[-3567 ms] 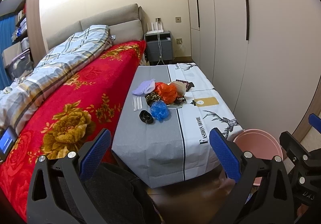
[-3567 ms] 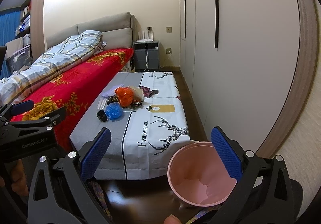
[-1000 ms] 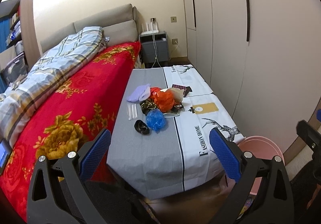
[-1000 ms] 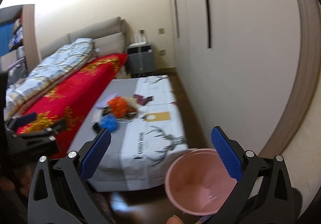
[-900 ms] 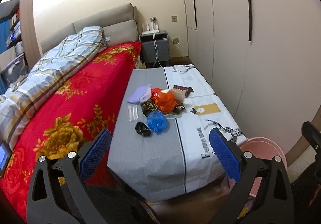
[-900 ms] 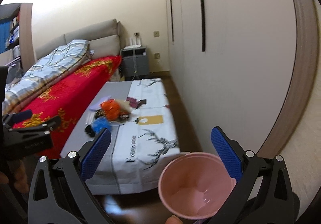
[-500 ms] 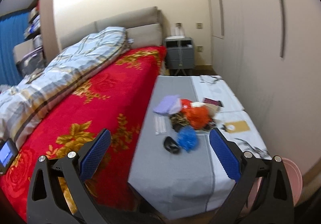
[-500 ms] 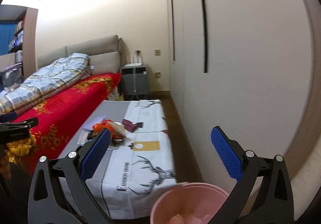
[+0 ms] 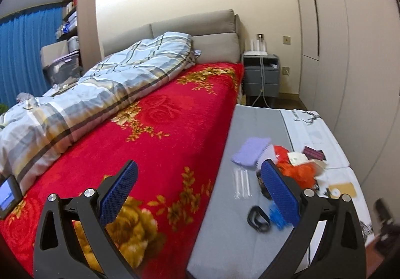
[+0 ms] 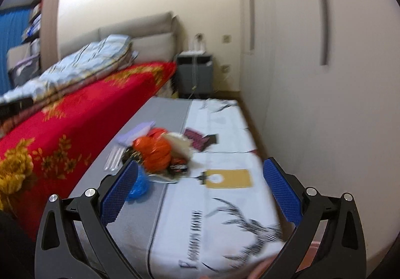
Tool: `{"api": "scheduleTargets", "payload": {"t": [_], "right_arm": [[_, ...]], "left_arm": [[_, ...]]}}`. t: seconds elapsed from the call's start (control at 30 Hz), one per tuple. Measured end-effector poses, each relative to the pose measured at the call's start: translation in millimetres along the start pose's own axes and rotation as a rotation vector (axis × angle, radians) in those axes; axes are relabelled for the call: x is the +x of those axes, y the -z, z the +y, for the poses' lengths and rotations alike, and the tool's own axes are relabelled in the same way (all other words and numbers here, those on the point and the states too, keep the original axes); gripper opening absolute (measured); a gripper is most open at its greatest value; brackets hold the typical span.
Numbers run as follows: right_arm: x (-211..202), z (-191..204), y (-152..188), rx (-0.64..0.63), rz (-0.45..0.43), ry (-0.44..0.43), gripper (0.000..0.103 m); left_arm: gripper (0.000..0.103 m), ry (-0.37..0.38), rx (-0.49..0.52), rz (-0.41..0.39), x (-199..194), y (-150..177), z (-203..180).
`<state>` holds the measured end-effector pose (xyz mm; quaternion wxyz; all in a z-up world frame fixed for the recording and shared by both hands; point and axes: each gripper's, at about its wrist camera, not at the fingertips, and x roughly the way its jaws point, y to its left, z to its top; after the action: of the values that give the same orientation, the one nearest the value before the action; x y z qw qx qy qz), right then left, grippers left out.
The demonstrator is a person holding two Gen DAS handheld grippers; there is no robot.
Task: Collect trash
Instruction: 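Reach the right tool to the blue plastic bag and grasp it while the left tool approaches the black strap, then lift the blue bag with the right tool while the left tool grasps the black strap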
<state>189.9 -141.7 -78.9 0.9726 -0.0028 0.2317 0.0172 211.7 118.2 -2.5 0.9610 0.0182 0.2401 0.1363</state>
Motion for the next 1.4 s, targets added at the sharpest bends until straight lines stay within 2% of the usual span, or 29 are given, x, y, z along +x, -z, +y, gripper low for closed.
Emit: {"api": "scheduleTargets", "payload": {"t": [0.13,0.3,0.5,0.57,0.63,0.67,0.7,0.73,0.83,1.03,1.27,1.4], "right_arm": [[55,31,12,-0.065,0.040,-0.075,0.098],[110,65,28,-0.143,0.069,-0.122,0.098],[149,85,43,-0.143,0.136,-0.168,0.097],[156,92,49,-0.167,0.164,-0.194,0.084],[162,97,55,-0.186,0.211,-0.255,0.043],[163,98,58,-0.191,0.222,-0.258,0.033],[165,98,59,-0.183,0.229,-0.262,0.015],[167,97,60,-0.159,0.242,-0.268,0.007],[167,96,63,-0.132,0.251,-0.282,0.005],[146,85,56,-0.144,0.212,-0.277,0.003],[98,55,29,-0.120,0.154,-0.241,0.003],[68,40,21,-0.088,0.151,-0.234,0.003]], "left_arm": [[0.095,-0.009,-0.030,0.017,26,2,5],[0.095,-0.027,-0.037,0.069,51,10,11],[0.095,-0.034,-0.117,0.081,63,8,32],[0.095,-0.050,-0.108,0.080,65,9,32],[0.095,-0.059,-0.090,0.080,66,9,30],[0.095,-0.064,-0.083,0.076,66,9,29],[0.095,-0.067,-0.079,0.072,67,9,28],[0.095,-0.065,-0.073,0.071,67,9,26],[0.095,-0.062,-0.057,0.077,68,9,23],[0.095,-0.058,-0.040,0.082,68,11,20],[0.095,-0.051,0.025,0.054,61,13,5],[0.095,-0.015,0.052,0.037,55,13,-4]]}}
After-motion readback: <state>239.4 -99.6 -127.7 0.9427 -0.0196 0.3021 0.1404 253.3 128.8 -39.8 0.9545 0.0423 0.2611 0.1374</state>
